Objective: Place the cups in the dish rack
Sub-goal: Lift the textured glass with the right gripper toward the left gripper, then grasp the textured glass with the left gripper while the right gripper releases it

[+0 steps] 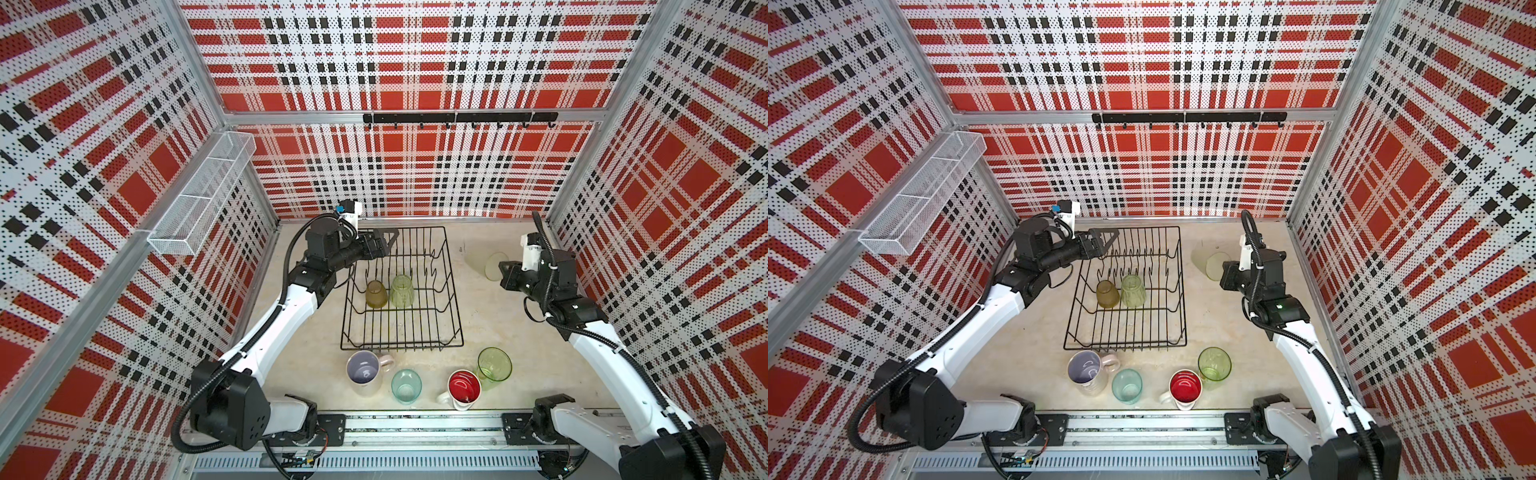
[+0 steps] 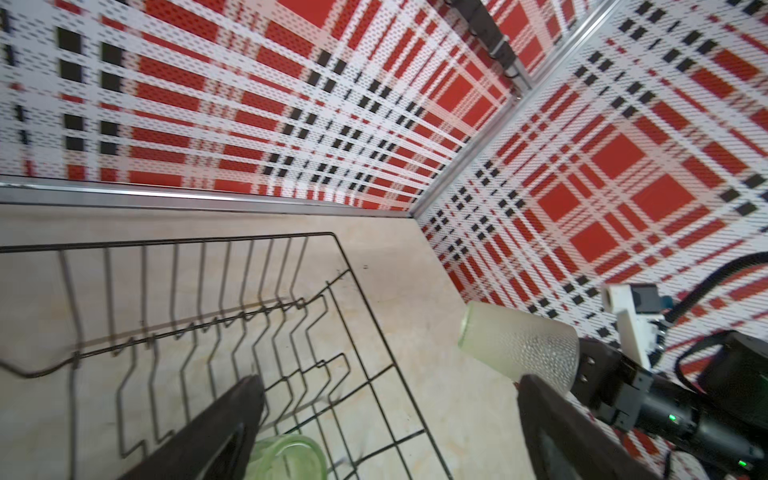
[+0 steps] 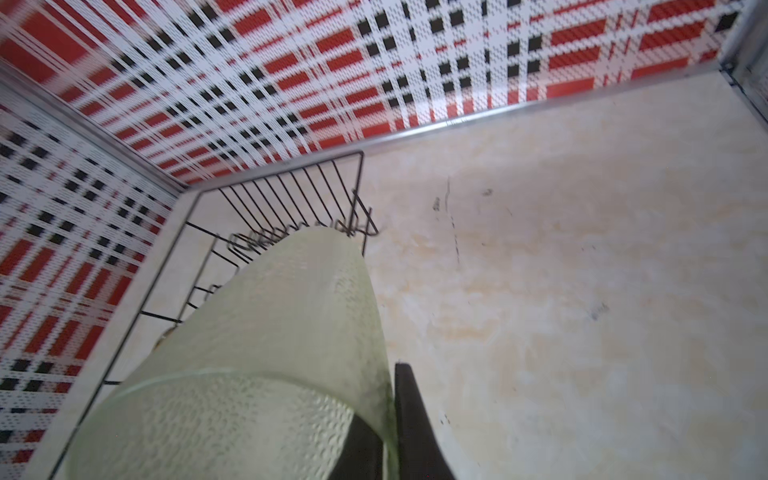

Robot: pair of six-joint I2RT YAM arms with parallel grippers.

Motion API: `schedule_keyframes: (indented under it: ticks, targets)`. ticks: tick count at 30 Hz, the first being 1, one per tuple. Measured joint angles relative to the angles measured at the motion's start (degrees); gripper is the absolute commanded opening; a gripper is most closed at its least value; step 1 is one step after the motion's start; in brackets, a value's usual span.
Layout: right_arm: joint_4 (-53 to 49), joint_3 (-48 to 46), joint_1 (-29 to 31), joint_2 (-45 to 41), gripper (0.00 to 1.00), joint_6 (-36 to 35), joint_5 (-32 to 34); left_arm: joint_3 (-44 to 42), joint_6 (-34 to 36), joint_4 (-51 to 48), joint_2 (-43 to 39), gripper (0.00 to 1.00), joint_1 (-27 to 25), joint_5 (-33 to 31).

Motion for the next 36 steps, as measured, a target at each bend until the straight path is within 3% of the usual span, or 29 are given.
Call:
schedule_keyframes:
  ticks: [11,18,28,36]
  targets:
    - [22.7,-2.2,0.0,0.9,0.00,6.7,-24.0,0.0,-5.8,10.1,2.4,0.98,-6.9,14.5]
    - [31.8,-2.6,0.1,3.0,0.00,10.6,-36.4,0.1,-6.5,11.1,4.7,0.98,-8.2,19.2]
    - [33.0,-2.6,2.2,3.9,0.00,9.9,-42.2,0.6,-7.1,15.3,5.1,1.00,-11.6,24.2]
    - [31.3,-2.6,2.8,4.8,0.00,6.9,-43.7,1.0,-6.7,16.4,6.2,0.90,-13.9,26.6]
